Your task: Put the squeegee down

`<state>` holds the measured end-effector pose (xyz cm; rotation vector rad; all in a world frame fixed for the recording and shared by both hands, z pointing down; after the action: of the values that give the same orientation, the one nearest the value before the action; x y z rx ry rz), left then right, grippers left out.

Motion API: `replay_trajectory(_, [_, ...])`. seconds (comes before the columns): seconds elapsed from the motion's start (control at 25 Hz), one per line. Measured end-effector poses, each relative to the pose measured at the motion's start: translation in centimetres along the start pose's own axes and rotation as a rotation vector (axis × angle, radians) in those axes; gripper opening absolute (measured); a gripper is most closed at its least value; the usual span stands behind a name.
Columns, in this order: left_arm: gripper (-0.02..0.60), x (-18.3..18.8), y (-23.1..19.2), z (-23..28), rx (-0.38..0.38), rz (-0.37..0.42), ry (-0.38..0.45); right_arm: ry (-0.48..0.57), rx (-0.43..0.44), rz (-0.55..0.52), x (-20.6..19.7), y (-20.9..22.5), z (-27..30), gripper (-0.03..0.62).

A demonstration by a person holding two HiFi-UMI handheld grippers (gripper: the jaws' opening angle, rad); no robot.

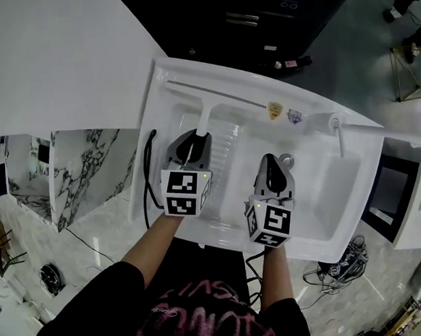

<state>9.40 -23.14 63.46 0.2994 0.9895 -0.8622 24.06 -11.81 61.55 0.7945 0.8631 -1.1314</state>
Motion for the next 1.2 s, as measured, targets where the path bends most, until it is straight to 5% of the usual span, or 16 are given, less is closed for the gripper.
replay_trajectory(1.2, [0.095,-1.3,0.3,1.0,-0.006,0.021,-0.021,-0.034,0.007,0.009,-1.8,0.9,-0.3,0.023])
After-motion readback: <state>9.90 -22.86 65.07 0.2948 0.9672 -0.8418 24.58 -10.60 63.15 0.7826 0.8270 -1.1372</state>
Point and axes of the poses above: the fingertips, and each gripper's own axes: z forward along the fingers, y to its right, x out of its top, the point moved 4 cm from there along -z, backward along the fingers, and after that the axes turned 5 degrees about y, right-handed, at the moved point
